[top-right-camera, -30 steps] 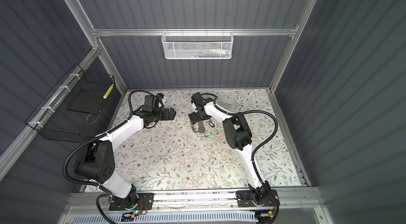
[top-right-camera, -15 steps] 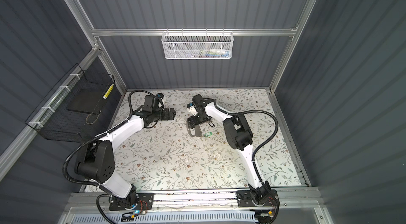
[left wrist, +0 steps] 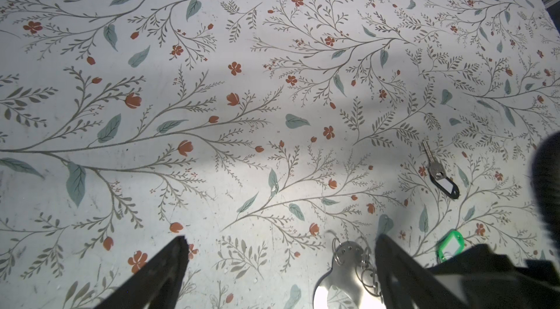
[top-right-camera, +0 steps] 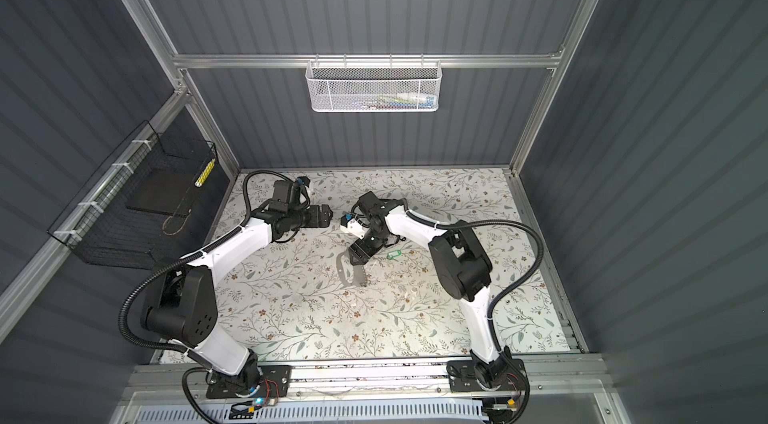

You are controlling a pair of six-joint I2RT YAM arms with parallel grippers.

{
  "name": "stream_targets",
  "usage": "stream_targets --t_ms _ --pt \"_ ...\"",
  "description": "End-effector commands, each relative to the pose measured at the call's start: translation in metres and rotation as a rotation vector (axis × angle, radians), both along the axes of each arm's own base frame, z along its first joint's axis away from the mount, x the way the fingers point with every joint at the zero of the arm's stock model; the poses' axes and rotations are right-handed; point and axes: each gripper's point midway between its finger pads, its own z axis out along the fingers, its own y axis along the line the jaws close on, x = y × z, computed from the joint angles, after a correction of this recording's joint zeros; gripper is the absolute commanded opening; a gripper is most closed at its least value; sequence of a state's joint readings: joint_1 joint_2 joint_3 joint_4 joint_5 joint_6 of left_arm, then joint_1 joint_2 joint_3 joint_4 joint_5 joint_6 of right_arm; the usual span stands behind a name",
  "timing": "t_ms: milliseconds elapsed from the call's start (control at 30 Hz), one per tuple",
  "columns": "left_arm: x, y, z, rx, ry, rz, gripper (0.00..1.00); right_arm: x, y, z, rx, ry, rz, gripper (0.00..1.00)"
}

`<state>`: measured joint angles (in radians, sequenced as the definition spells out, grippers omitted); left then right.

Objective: Put the keys on the keyring

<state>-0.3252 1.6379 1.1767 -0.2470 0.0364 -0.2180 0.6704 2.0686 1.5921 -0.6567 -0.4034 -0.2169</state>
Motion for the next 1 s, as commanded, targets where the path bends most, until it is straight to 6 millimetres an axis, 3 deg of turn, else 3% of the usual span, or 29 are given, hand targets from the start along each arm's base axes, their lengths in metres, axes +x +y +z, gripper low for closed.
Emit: stream_targets --t_ms 0,133,333,467,567,767,967 --pt "0.002 0.001 0.005 -0.002 -0.012 -0.012 0.95 0.024 0.004 0.032 0.079 -0.166 -0.051 0.75" --pt "-0.001 -0.005 0.004 -0.026 -0.004 -0.038 0.89 0.040 -0.009 0.041 0.069 -0.281 -0.138 0.68" --pt "-0.014 -0.023 -0.002 -0.051 0.027 -0.119 0.66 0.055 -0.025 0.087 0.230 -0.374 -0.401 0.65" --pt "-0.027 -0.047 -0.011 -0.062 0.062 -0.208 0.55 0.060 -0.038 0.109 0.358 -0.389 -0.604 0.66" --pt "-0.036 -0.064 -0.025 -0.074 0.126 -0.263 0.48 0.055 -0.049 0.103 0.364 -0.434 -0.659 0.65" --pt "-0.054 -0.096 -0.052 -0.089 0.224 -0.375 0.37 0.048 -0.081 0.061 0.232 -0.472 -0.778 0.64" --pt "-0.063 -0.113 -0.067 -0.097 0.291 -0.439 0.31 0.051 -0.081 0.055 0.212 -0.469 -0.782 0.62"
